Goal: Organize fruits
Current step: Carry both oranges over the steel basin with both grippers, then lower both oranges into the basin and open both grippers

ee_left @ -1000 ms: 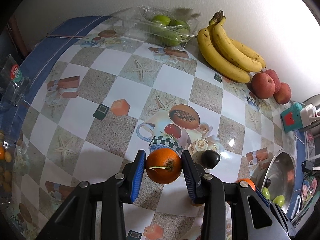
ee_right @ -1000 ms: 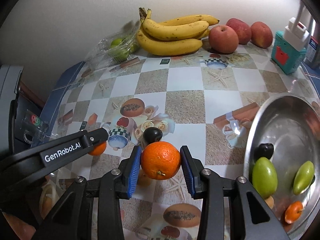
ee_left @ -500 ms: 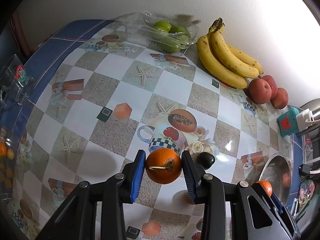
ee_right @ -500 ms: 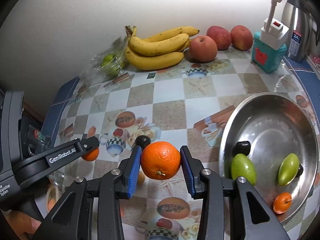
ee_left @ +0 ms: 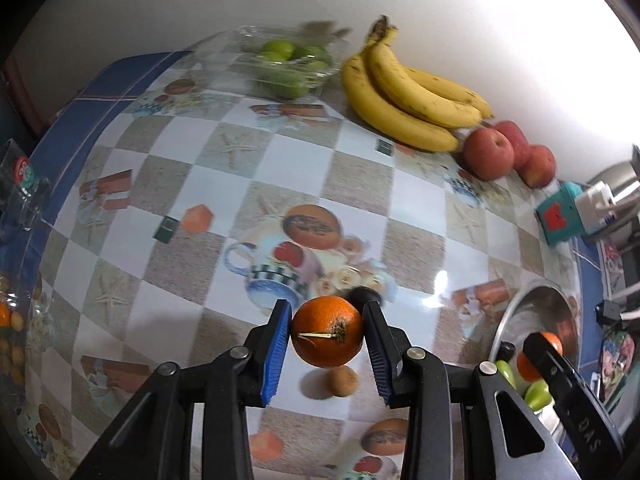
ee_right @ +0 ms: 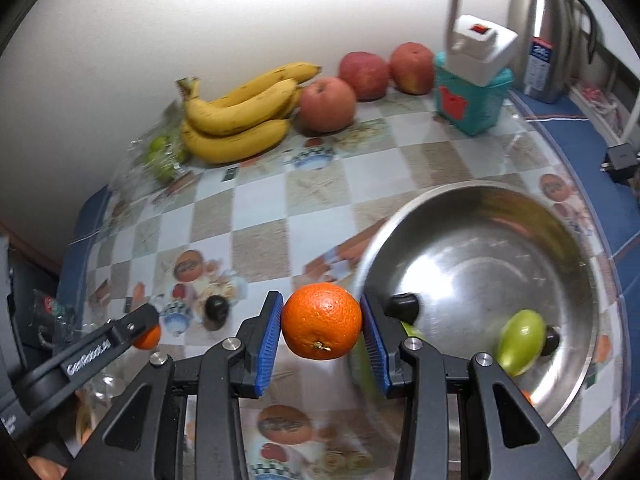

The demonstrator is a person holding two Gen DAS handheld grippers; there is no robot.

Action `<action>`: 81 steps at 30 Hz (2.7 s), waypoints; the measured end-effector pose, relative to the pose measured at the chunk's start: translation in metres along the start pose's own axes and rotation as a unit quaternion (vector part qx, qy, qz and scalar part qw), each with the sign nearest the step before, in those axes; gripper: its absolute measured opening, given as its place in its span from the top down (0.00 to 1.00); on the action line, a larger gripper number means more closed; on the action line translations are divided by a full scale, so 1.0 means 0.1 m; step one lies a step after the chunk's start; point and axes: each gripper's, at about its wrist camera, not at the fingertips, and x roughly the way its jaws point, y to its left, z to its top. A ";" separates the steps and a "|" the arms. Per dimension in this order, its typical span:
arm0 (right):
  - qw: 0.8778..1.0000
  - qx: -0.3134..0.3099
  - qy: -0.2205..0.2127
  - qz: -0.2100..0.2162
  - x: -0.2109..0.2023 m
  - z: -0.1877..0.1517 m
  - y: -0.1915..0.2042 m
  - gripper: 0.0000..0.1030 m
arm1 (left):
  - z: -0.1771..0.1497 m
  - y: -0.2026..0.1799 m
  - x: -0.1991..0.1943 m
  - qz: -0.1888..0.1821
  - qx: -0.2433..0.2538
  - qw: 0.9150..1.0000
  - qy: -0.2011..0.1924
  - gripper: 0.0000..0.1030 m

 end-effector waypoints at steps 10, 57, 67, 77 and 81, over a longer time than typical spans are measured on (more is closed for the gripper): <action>0.998 0.057 -0.004 -0.008 -0.09 0.12 -0.49 0.60 | -0.16 -0.58 -0.02 -0.018 0.070 0.997 0.006 0.62; 0.987 0.132 0.044 -0.077 0.21 0.15 -1.53 0.59 | -0.73 -2.14 0.47 -0.056 0.234 0.969 0.045 0.61; 0.986 0.135 0.050 -0.078 0.25 0.14 -1.54 0.59 | -0.75 -2.16 0.48 -0.057 0.238 0.969 0.048 0.61; 0.987 0.129 0.051 -0.080 0.24 0.15 -1.51 0.59 | -0.74 -2.13 0.42 -0.056 0.233 0.970 0.045 0.45; 0.987 0.127 0.050 -0.082 0.20 0.16 -1.48 0.59 | -0.73 -2.12 0.37 -0.060 0.231 0.970 0.042 0.43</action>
